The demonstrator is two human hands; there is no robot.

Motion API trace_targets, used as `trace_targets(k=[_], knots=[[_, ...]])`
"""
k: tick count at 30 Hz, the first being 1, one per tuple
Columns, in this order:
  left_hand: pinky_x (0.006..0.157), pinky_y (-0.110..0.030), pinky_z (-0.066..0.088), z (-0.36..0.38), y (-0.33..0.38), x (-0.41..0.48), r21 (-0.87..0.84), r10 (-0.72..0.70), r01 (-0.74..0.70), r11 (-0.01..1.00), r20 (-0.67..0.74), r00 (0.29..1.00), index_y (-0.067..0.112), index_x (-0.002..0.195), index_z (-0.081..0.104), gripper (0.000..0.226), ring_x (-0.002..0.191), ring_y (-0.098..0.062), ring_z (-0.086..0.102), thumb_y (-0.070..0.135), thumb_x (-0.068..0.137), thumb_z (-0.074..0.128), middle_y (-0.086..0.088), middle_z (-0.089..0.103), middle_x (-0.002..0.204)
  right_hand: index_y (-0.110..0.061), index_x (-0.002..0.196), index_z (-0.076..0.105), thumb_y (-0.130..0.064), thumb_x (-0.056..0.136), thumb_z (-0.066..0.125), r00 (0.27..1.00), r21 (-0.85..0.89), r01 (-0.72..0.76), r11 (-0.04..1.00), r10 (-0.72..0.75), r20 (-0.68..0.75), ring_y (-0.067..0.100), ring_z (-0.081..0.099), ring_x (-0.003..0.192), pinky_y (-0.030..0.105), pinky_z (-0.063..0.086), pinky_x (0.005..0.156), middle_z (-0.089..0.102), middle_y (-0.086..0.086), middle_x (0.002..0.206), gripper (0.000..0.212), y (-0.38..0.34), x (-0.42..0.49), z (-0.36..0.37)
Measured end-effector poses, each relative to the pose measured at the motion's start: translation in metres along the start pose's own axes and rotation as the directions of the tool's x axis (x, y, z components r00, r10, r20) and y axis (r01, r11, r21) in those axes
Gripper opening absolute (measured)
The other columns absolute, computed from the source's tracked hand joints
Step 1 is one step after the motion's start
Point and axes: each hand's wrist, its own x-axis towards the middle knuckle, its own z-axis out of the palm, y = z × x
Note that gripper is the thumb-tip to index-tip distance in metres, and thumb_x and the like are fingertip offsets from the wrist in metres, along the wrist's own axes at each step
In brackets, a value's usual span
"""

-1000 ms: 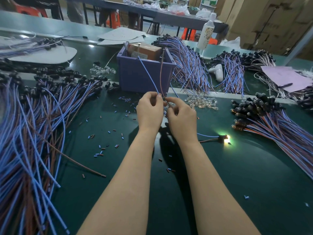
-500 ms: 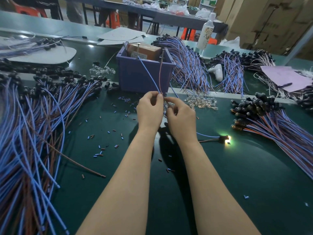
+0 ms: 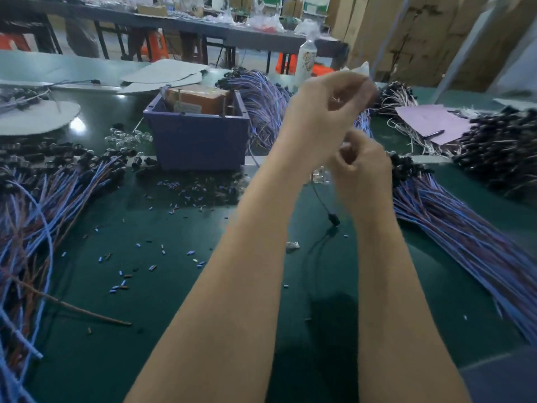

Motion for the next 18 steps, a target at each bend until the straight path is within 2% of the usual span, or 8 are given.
trace_targets(k=[4, 7, 9, 11, 13, 15, 16, 18], knots=[[0.079, -0.018, 0.049, 0.059, 0.019, 0.003, 0.083, 0.084, -0.106, 0.991, 0.233, 0.969, 0.007, 0.101, 0.071, 0.019, 0.083, -0.008, 0.063, 0.02, 0.093, 0.06, 0.002, 0.069, 0.091, 0.003, 0.088, 0.063, 0.0, 0.089, 0.049, 0.984, -0.026, -0.096, 0.995, 0.091, -0.152, 0.017, 0.061, 0.066, 0.024, 0.04, 0.055, 0.058, -0.003, 0.066, 0.015, 0.02, 0.004, -0.039], [0.064, -0.026, 0.044, 0.089, 0.006, 0.001, 0.107, 0.053, -0.056, 0.993, 0.031, 0.998, 0.008, 0.081, 0.068, 0.026, 0.063, -0.009, 0.056, 0.026, 0.095, 0.056, 0.003, 0.063, 0.071, -0.004, 0.081, 0.063, -0.01, 0.095, 0.053, 0.856, 0.474, -0.121, 0.872, 0.334, -0.395, 0.002, 0.057, 0.046, 0.017, 0.043, 0.046, 0.062, -0.007, 0.054, 0.018, 0.04, 0.0, -0.062], [0.058, -0.031, 0.039, 0.105, -0.018, -0.003, 0.127, -0.222, 0.222, 0.967, -0.018, 0.975, 0.0, 0.074, 0.064, 0.046, 0.056, -0.02, 0.048, 0.035, 0.099, 0.046, -0.003, 0.057, 0.059, -0.01, 0.073, 0.056, -0.013, 0.097, 0.051, 0.735, 0.778, -0.078, 0.623, 0.563, -0.378, 0.004, 0.054, 0.04, 0.018, 0.047, 0.044, 0.06, -0.007, 0.046, 0.025, 0.056, 0.0, -0.076], [0.047, -0.029, 0.042, 0.128, -0.038, -0.013, 0.036, -0.575, 0.581, 0.813, 0.207, 0.792, 0.0, 0.077, 0.062, 0.057, 0.047, -0.02, 0.046, 0.046, 0.1, 0.036, -0.01, 0.062, 0.057, -0.008, 0.07, 0.055, -0.011, 0.098, 0.049, 0.669, 0.923, -0.034, 0.383, 0.694, -0.264, 0.004, 0.056, 0.04, 0.016, 0.048, 0.045, 0.06, -0.004, 0.045, 0.029, 0.072, -0.001, -0.084], [0.034, -0.014, 0.032, 0.156, -0.052, -0.018, -0.253, -0.67, 0.786, 0.564, 0.417, 0.615, 0.007, 0.078, 0.053, 0.05, 0.029, -0.011, 0.039, 0.046, 0.101, 0.033, -0.001, 0.057, 0.043, -0.007, 0.068, 0.055, -0.011, 0.098, 0.049, 0.625, 0.961, -0.048, 0.271, 0.759, -0.183, 0.003, 0.058, 0.041, 0.014, 0.049, 0.044, 0.061, -0.003, 0.044, 0.03, 0.088, -0.005, -0.087], [0.031, -0.009, 0.026, 0.179, -0.06, -0.012, -0.573, -0.646, 0.773, 0.274, 0.485, 0.589, 0.01, 0.079, 0.047, 0.038, 0.026, -0.002, 0.034, 0.036, 0.103, 0.033, 0.004, 0.05, 0.037, -0.005, 0.067, 0.055, -0.01, 0.098, 0.05, 0.58, 0.965, -0.095, 0.245, 0.801, -0.147, 0.004, 0.059, 0.041, 0.014, 0.049, 0.044, 0.061, -0.003, 0.044, 0.031, 0.101, -0.012, -0.088], [0.03, -0.01, 0.026, 0.189, -0.064, -0.006, -0.646, -0.644, 0.731, 0.221, 0.466, 0.607, 0.01, 0.078, 0.048, 0.035, 0.027, -0.001, 0.034, 0.031, 0.103, 0.035, 0.006, 0.049, 0.038, -0.004, 0.067, 0.055, -0.011, 0.098, 0.05, 0.557, 0.96, -0.125, 0.252, 0.818, -0.143, 0.005, 0.06, 0.041, 0.014, 0.049, 0.045, 0.061, -0.002, 0.044, 0.032, 0.11, -0.015, -0.088], [0.032, -0.011, 0.031, 0.204, -0.071, 0.002, -0.622, -0.661, 0.711, 0.329, 0.386, 0.644, 0.009, 0.075, 0.053, 0.033, 0.03, -0.001, 0.038, 0.021, 0.102, 0.04, 0.006, 0.051, 0.044, -0.004, 0.068, 0.055, -0.016, 0.099, 0.049, 0.509, 0.923, -0.232, 0.306, 0.847, -0.153, 0.006, 0.061, 0.041, 0.015, 0.049, 0.044, 0.062, -0.002, 0.044, 0.034, 0.126, -0.021, -0.09]])
